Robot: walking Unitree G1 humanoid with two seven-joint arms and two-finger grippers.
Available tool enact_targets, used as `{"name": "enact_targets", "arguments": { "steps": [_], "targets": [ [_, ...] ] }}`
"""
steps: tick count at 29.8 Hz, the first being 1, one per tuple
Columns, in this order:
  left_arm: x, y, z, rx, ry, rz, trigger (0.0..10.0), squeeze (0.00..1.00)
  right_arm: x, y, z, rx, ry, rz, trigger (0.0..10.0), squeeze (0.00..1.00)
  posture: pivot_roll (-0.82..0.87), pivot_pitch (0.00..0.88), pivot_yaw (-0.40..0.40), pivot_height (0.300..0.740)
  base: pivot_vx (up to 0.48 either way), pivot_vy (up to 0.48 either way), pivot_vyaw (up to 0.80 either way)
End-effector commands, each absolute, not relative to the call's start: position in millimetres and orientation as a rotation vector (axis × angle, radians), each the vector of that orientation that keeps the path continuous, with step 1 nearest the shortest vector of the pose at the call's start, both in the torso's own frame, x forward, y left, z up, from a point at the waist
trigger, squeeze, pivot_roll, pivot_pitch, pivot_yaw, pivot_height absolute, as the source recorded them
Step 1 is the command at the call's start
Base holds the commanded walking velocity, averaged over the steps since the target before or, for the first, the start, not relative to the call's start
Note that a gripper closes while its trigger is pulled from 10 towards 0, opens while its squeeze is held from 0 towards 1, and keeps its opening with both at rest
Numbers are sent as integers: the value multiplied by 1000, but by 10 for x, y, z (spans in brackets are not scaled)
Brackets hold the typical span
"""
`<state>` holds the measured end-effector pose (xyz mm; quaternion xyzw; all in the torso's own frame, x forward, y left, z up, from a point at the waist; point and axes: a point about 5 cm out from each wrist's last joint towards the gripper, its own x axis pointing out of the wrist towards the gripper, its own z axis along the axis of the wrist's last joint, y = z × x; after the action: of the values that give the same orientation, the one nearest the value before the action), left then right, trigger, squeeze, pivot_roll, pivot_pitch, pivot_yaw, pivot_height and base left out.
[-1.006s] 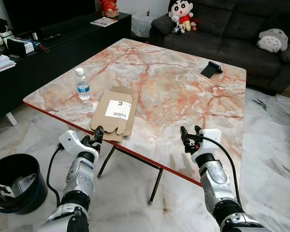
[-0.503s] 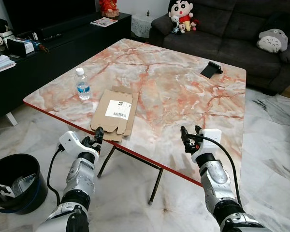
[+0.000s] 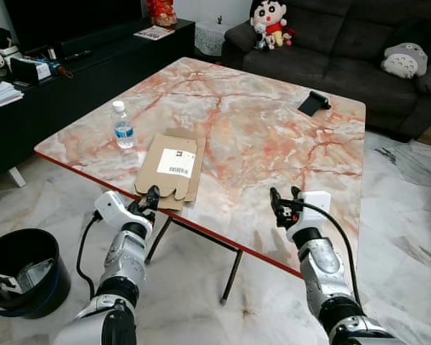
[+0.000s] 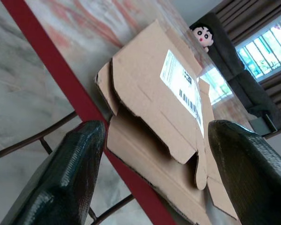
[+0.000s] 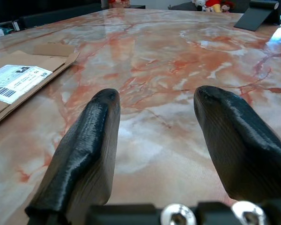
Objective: Picking trash to rubbish bin
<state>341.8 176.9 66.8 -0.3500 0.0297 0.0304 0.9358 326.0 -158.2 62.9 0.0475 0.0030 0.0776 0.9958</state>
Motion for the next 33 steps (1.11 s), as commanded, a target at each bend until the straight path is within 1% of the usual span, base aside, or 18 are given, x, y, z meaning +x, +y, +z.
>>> {"name": "enact_targets", "arguments": {
  "steps": [1,19,22,23,26,27,29,33],
  "targets": [
    [3460,1725,712,-725,54,44,10000,0,3273,-1624,645,98,6,144,10000,0,97,0,-119,740,0,0,0],
    [3455,1711,693,-725,64,40,10000,0,3276,-1627,648,95,7,145,10000,0,97,0,-120,740,0,0,0],
    [3455,1710,693,-725,64,39,9882,0,3275,-1627,647,95,7,145,10000,0,97,0,-120,740,0,0,0],
    [3457,1702,694,-724,66,38,7020,0,3275,-1630,647,94,8,145,10000,0,94,0,-121,740,0,0,0],
    [3459,1697,694,-723,67,37,7020,0,3275,-1627,646,94,9,147,10000,0,94,0,-121,740,0,0,0],
    [3459,1696,694,-723,67,37,6745,0,3275,-1626,646,94,8,147,10000,0,94,0,-121,740,0,0,0],
    [3459,1695,694,-724,67,37,6588,0,3276,-1625,648,94,8,148,10000,0,94,0,-121,740,0,0,0],
    [3459,1692,693,-724,68,37,7098,0,3283,-1624,656,90,6,150,10000,0,94,0,-121,740,0,0,0]
  ]
}}
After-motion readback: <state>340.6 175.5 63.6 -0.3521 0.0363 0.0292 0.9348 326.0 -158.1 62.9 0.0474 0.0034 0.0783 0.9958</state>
